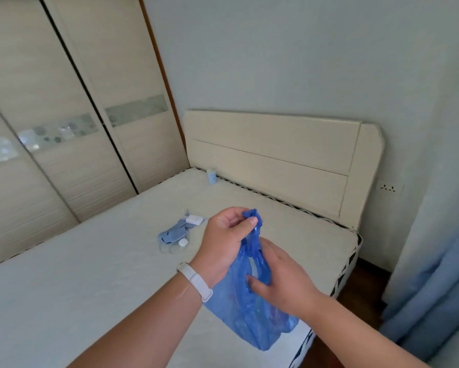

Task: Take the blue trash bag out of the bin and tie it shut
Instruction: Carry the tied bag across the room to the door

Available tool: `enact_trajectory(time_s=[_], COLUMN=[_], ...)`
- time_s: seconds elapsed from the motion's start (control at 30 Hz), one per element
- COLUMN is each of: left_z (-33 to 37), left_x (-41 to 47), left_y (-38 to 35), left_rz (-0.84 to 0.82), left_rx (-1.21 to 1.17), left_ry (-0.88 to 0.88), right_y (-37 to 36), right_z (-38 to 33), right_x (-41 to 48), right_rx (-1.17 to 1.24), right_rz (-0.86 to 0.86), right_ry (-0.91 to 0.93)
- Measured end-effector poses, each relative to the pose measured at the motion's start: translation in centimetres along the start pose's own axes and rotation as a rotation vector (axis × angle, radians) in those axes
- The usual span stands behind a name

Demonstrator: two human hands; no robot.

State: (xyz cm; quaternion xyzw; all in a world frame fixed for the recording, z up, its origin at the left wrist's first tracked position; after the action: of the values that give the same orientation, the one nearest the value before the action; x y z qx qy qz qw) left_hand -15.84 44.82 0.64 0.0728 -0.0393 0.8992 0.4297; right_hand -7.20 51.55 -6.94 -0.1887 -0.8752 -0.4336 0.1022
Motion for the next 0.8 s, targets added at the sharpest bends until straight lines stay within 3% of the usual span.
enact_trajectory(time_s=[0.33, 0.8], left_z=[3.1, 6.5], left_x=[-13.4, -38.9], left_y=[17.9, 39.0], left_rz=[0.253, 0.745], left_rx=[0.031, 0.076], left_ry=[-0.021, -0.033], right_y=[-13.0, -33.1], right_z=[-15.8, -39.8], right_x=[1.9, -1.2], right_rx=[0.054, 0.19], right_rz=[-0.162, -0.472], right_ry=[0.162, 0.497])
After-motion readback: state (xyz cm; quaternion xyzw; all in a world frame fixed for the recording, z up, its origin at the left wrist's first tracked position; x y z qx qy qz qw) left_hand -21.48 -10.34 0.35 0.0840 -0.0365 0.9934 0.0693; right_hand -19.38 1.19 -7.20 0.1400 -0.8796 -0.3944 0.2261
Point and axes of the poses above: each hand's wrist, its own x-axis towards the middle knuckle, its own y-axis out of the back of the hand, z = x × y, the point moved 8 cm from there along x, towards the middle knuckle, and after that the axes turned 6 degrees about -z, right-handed, at the moved point
